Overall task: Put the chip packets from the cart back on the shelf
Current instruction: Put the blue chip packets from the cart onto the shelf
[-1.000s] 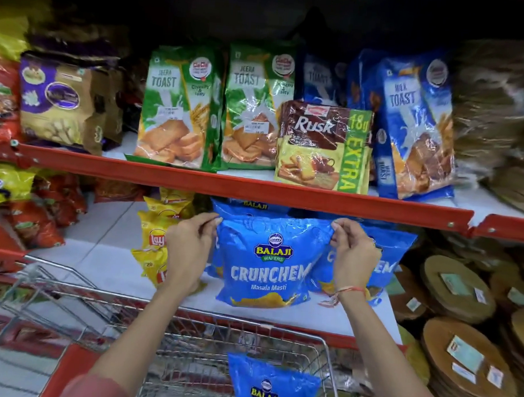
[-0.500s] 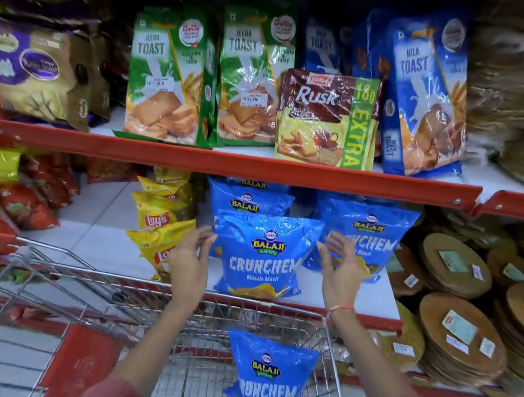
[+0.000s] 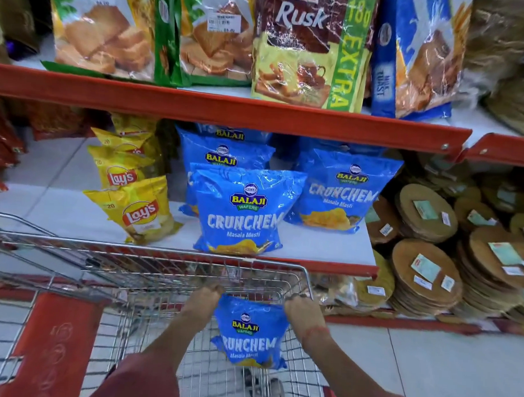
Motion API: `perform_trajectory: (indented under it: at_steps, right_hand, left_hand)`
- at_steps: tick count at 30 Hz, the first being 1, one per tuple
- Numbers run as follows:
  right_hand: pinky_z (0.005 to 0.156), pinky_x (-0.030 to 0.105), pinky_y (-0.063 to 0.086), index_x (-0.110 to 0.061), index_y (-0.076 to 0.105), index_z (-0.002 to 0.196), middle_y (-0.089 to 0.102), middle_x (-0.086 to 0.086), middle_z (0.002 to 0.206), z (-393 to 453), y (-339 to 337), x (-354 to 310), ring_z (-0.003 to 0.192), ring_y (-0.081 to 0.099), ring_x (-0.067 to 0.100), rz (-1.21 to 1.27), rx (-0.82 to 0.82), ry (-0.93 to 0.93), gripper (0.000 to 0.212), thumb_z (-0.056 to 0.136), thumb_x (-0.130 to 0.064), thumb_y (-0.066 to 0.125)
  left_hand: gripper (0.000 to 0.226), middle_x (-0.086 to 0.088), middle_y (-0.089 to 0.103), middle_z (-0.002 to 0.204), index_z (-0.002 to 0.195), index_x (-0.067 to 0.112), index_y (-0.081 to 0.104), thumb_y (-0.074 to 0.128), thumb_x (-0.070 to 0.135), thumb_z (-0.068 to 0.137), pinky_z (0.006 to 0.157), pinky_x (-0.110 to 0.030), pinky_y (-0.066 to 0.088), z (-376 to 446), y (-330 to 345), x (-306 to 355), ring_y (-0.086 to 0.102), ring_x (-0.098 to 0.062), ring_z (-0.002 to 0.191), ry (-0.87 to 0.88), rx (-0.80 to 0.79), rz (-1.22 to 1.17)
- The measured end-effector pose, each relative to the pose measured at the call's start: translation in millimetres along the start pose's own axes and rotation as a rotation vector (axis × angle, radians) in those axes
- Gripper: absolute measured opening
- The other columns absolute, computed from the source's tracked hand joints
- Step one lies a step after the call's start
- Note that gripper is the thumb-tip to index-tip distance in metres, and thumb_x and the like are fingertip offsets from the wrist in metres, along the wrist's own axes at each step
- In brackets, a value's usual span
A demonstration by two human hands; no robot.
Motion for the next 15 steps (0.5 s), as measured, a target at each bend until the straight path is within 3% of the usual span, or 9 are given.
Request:
perform_trajectory:
  at_steps: [3, 6, 9, 12, 15]
  right_hand:
    - [0.09, 0.042, 0.049, -0.001, 0.051, 0.115, 0.061, 0.019, 0.115, -4, 7, 3, 0.108, 0.057, 0.032, 0.009, 0.034, -0.013, 0.03, 0.088, 0.01, 0.041]
    - [0.088, 0.038, 0.049, -0.005, 0.059, 0.109, 0.065, 0.017, 0.109, -9, 12, 8, 0.103, 0.06, 0.031, 0.15, 0.042, 0.007, 0.021, 0.092, -0.004, 0.046]
    - [0.082, 0.029, 0.053, -0.018, 0.066, 0.102, 0.071, 0.009, 0.097, -15, 23, 13, 0.092, 0.066, 0.024, 0.352, 0.063, 0.041, 0.017, 0.088, -0.025, 0.059]
    - [0.084, 0.028, 0.056, -0.019, 0.065, 0.108, 0.073, 0.005, 0.095, -24, 30, 6, 0.085, 0.067, 0.018, 0.519, 0.05, 0.068, 0.028, 0.081, -0.027, 0.068]
    - [0.079, 0.022, 0.054, -0.013, 0.069, 0.1, 0.073, 0.006, 0.089, -29, 28, 1, 0.071, 0.061, 0.012, 0.67, 0.119, 0.115, 0.021, 0.082, -0.025, 0.068]
  left_hand:
    - [0.033, -0.011, 0.038, 0.143, 0.119, 0.006, 0.052, 0.05, 0.0, 0.087, 0.105, -0.036, 0.041, -3, 10, -6, 0.034, -0.027, 0.135, -0.044, -0.007, 0.043]
    - [0.025, -0.016, 0.058, 0.123, 0.114, 0.004, 0.056, 0.05, 0.009, 0.09, 0.095, -0.037, 0.049, -17, 18, -17, 0.054, -0.029, 0.116, -0.14, -0.072, 0.01]
    - [0.024, -0.016, 0.065, 0.109, 0.116, 0.011, 0.051, 0.047, 0.015, 0.092, 0.085, -0.038, 0.052, -35, 23, -25, 0.062, -0.03, 0.102, -0.159, -0.051, -0.067]
    - [0.022, -0.016, 0.067, 0.103, 0.115, 0.014, 0.051, 0.044, 0.015, 0.094, 0.082, -0.036, 0.056, -50, 30, -30, 0.064, -0.028, 0.094, -0.169, -0.004, -0.145]
    - [0.021, -0.013, 0.068, 0.102, 0.113, 0.013, 0.054, 0.045, 0.014, 0.094, 0.082, -0.032, 0.056, -62, 30, -30, 0.065, -0.025, 0.094, -0.175, 0.051, -0.17]
Point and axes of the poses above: each hand's wrist, its own z-axis towards the middle knuckle, its own y-axis out of the palm, x = y × z, the point moved 4 cm from there along z, towards the middle knuckle
